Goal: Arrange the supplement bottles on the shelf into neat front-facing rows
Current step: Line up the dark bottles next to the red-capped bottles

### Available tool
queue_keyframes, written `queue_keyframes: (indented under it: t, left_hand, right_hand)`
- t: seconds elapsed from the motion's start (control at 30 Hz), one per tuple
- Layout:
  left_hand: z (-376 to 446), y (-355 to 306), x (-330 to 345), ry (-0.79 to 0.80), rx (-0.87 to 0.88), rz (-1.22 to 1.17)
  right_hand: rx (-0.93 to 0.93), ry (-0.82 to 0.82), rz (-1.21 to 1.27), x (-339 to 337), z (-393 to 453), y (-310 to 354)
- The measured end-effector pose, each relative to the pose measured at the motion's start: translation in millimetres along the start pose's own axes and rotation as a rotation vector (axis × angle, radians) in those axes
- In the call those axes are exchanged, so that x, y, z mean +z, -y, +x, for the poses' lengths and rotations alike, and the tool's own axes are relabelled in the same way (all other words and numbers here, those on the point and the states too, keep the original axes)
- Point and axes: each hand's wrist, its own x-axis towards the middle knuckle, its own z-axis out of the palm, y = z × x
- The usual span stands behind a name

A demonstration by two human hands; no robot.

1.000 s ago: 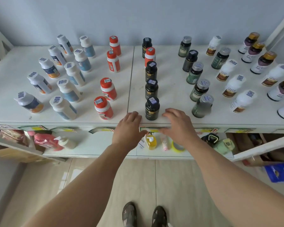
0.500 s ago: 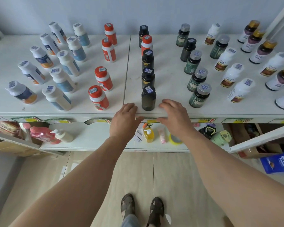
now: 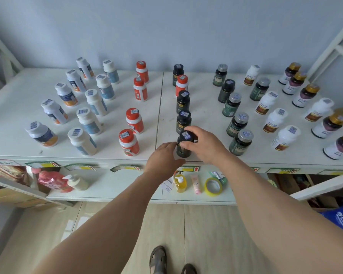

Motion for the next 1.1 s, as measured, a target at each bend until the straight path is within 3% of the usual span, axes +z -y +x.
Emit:
queue_keyframes:
  t: [0.3, 0.53, 0.83, 1.1]
  left_hand:
    - [2.1, -0.8, -33.6, 0.091, -0.001, -0.227]
    - [2.1, -2.8, -55.8, 0.26, 0.034, -0.295]
    - [6.1, -11.0, -70.5, 0.323, 0.078, -0.166]
    - [10.9, -9.9, -64.1, 0.208, 0.087, 0.026]
  right_hand:
    - [0.046, -0.089, 0.064, -22.6, -6.4, 35.7]
    - [0.061, -0.178, 0.026, -30.3, -14.3, 53.1]
    - [0.078, -0.209, 0.038, -34.4, -16.5, 55.6]
    - [0.045, -0.127, 0.064, -22.6, -8.3, 35.9]
